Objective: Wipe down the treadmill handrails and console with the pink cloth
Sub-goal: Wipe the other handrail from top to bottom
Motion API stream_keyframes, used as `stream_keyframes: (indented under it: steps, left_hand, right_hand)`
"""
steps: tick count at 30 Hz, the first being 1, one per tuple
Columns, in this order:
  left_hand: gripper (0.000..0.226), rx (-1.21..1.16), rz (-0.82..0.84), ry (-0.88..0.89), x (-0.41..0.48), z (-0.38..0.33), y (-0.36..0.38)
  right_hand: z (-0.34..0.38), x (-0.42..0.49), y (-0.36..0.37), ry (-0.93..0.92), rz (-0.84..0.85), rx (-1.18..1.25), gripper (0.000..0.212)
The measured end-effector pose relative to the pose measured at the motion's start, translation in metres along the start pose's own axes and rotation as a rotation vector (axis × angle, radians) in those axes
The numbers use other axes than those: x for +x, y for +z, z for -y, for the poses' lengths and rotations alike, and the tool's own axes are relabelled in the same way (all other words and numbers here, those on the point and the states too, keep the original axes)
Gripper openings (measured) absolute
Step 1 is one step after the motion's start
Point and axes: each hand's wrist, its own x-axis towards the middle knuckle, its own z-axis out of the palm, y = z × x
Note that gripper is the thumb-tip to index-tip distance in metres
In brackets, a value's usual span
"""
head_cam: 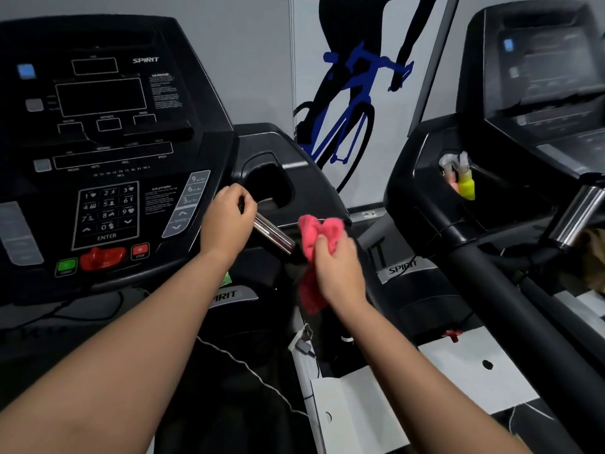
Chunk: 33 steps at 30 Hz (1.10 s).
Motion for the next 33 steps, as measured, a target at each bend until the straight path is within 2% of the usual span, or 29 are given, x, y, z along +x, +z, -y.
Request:
stream_keyframes:
  steps: [2, 4, 6, 12, 14, 17, 19, 21, 25, 27, 30, 33]
  left_hand:
    - [0.016, 0.004, -0.010, -0.014, -0.001, -0.002, 0.001]
    - [0.016, 0.008, -0.025, -0.023, 0.000, -0.002, 0.001]
    - [0.015, 0.016, -0.038, -0.027, 0.001, -0.002, 0.002]
    - [0.017, 0.040, -0.045, -0.015, 0.001, -0.003, 0.003]
    - [0.017, 0.045, -0.042, -0.010, 0.001, -0.002, 0.003]
    - [0.017, 0.044, -0.041, -0.006, 0.001, 0.000, 0.003]
    - [0.017, 0.042, -0.032, 0.008, 0.002, 0.001, 0.003]
    - [0.017, 0.034, -0.029, 0.015, 0.003, 0.002, 0.003]
    - [0.018, 0.012, -0.022, 0.023, 0.003, 0.004, 0.003]
    - [0.020, -0.010, -0.007, 0.020, 0.004, 0.005, 0.003]
    - [0.023, -0.064, -0.014, 0.029, 0.006, 0.010, 0.004]
    - [0.021, -0.105, -0.012, 0.026, 0.007, 0.014, 0.005]
  right_hand:
    - [-0.003, 0.009, -0.002, -0.098, 0.006, -0.074, 0.039]
    - [-0.014, 0.007, 0.014, -0.176, 0.125, -0.217, 0.055]
    - [-0.033, -0.002, 0.037, -0.179, 0.211, -0.336, 0.065]
    - [-0.060, 0.000, 0.061, -0.004, 0.132, -0.470, 0.073]
    - [-0.066, 0.008, 0.061, 0.125, 0.187, -0.523, 0.071]
    - [-0.067, 0.008, 0.048, 0.350, 0.400, -0.581, 0.056]
    - [-0.064, 0.003, 0.035, 0.414, 0.428, -0.464, 0.043]
    - [-0.054, -0.002, 0.021, 0.325, 0.381, -0.358, 0.039]
    - [-0.016, 0.001, 0.003, 0.059, 0.068, -0.179, 0.044]
    - [0.010, 0.008, 0.000, -0.127, -0.024, -0.127, 0.046]
    - [0.038, 0.022, 0.018, -0.383, 0.006, -0.104, 0.048]
    - [0.037, 0.026, 0.058, -0.441, 0.103, -0.228, 0.053]
